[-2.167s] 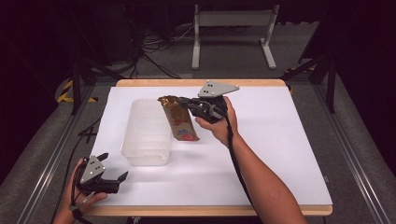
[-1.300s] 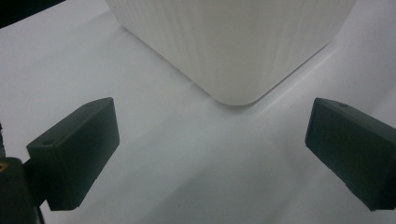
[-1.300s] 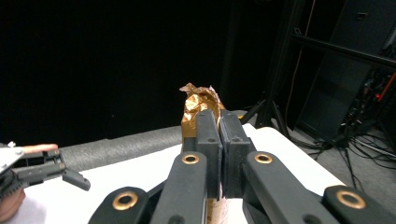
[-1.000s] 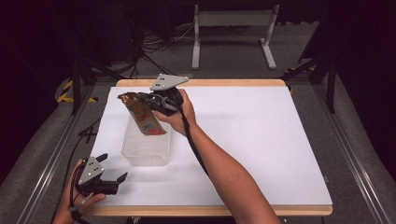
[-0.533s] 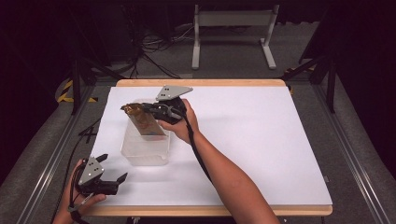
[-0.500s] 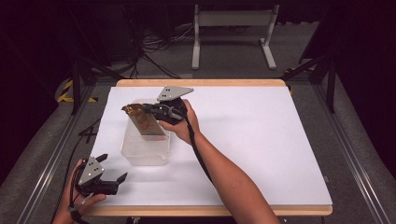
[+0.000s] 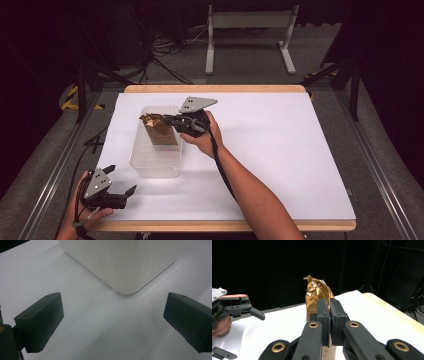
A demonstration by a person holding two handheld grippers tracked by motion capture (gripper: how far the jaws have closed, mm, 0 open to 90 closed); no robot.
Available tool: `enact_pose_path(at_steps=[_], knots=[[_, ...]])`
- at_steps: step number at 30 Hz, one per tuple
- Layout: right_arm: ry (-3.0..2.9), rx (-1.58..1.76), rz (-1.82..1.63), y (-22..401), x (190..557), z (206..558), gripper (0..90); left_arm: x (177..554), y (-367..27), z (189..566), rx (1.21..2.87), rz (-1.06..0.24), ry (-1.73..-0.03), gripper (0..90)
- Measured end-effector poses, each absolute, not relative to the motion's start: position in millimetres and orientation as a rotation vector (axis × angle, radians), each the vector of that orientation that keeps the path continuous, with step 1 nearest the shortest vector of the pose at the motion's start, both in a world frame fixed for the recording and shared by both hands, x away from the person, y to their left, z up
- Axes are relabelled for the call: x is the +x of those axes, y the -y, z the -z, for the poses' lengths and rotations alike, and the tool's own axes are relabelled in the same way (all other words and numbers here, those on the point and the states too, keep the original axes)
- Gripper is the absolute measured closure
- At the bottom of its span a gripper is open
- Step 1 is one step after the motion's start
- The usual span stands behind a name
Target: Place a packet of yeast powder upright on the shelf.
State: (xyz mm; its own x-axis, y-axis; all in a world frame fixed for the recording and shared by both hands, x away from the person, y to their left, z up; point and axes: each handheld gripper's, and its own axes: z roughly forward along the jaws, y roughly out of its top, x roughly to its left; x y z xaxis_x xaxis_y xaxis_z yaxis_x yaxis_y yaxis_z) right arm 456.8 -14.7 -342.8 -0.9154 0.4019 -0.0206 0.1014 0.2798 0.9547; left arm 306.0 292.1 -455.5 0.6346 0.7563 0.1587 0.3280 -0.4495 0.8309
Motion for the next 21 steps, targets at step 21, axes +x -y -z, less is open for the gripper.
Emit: enact_pose_path(at_steps=[21], knots=[[-2.298,0.45,-1.63,27.2,453.7,345.2,84.3,307.3,-290.5,456.0,2.054,-0.668,-0.843,3.8]])
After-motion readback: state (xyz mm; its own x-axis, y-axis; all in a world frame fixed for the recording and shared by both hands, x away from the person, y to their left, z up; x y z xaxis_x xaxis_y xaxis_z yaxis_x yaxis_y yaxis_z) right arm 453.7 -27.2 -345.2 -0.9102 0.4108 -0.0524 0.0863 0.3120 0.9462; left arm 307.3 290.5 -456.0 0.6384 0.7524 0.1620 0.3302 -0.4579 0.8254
